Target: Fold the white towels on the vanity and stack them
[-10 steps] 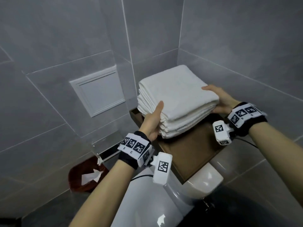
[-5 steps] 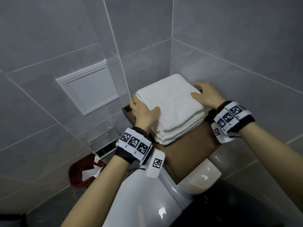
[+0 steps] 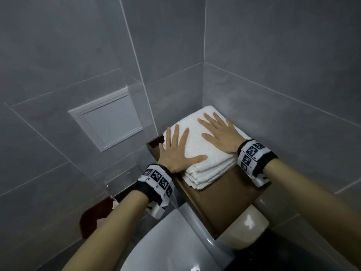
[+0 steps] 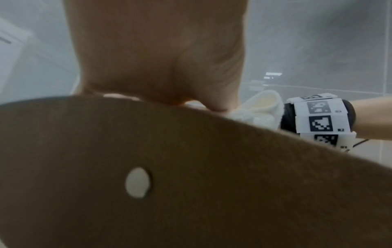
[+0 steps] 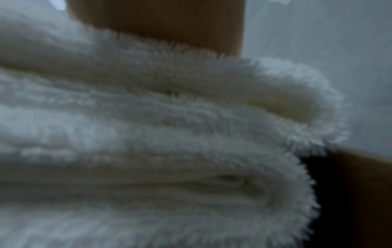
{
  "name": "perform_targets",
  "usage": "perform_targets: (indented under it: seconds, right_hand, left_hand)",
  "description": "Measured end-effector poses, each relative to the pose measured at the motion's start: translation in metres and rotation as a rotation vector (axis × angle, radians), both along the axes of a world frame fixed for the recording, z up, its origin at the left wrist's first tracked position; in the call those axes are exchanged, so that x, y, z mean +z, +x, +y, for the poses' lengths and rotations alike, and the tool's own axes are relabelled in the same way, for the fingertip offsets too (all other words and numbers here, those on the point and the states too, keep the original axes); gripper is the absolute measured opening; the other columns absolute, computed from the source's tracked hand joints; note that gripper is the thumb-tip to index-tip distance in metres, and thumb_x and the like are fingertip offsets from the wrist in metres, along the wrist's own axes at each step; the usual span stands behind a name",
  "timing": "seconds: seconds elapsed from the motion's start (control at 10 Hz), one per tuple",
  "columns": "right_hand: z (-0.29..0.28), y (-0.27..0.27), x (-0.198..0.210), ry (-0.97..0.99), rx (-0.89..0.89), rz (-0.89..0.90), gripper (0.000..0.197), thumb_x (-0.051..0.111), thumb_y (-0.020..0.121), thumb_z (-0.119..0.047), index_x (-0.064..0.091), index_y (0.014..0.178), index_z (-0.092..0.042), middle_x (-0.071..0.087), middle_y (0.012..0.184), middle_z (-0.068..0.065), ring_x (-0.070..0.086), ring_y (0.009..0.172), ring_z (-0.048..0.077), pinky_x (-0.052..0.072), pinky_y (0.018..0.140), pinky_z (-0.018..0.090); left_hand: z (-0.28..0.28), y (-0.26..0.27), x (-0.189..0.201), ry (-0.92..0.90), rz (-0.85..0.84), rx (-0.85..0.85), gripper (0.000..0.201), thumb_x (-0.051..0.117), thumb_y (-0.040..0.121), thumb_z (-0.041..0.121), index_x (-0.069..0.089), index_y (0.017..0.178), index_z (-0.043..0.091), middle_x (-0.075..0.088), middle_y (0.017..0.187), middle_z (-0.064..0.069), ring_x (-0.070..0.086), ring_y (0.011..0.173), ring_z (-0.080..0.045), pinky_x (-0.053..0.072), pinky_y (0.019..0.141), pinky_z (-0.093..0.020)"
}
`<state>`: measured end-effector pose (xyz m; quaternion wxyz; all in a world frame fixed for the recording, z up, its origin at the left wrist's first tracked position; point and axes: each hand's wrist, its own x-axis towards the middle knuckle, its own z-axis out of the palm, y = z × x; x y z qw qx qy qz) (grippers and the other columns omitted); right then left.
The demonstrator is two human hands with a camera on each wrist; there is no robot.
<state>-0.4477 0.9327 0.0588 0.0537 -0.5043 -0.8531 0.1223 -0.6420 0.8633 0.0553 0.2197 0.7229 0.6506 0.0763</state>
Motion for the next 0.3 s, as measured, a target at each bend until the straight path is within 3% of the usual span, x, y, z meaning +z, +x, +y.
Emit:
perform_targets:
  seconds: [0.1,0.2,0.3]
  right_hand:
    - [-0.008,0.001,0.024,-0.064,-0.07,0.296,0.045,0.046,0.098,-0.029,0.041,0.141,-0.02,0.027,0.156,0.001,0.016,0.147,0.019,0.011,0.12,0.043]
    - [-0.021,-0.004,0.067,0.031,-0.131,0.735,0.019,0.056,0.091,-0.006,0.069,0.1,-0.015,0.071,0.109,0.006,0.063,0.111,0.021,0.045,0.1,0.033]
    - [-0.059,-0.008,0.126,0.185,-0.03,1.016,0.017,0.058,0.089,-0.021,0.07,0.088,-0.033,0.075,0.083,-0.008,0.07,0.085,0.005,0.052,0.081,0.019]
  left_hand:
    - [-0.003,-0.003,0.011,0.05,0.036,-0.052,0.096,0.041,0.076,0.078,-0.002,0.15,0.034,-0.02,0.158,0.007,-0.024,0.144,-0.02,-0.007,0.115,-0.058]
    - [-0.005,-0.019,0.034,0.344,-0.151,-0.055,0.072,0.046,0.087,0.061,0.022,0.147,0.03,0.012,0.159,0.006,0.007,0.147,-0.019,0.01,0.119,-0.048]
    - [-0.027,-0.042,0.045,0.488,-0.624,0.019,0.044,0.056,0.085,0.051,0.043,0.127,0.05,0.047,0.134,0.027,0.045,0.125,0.004,0.037,0.101,-0.014]
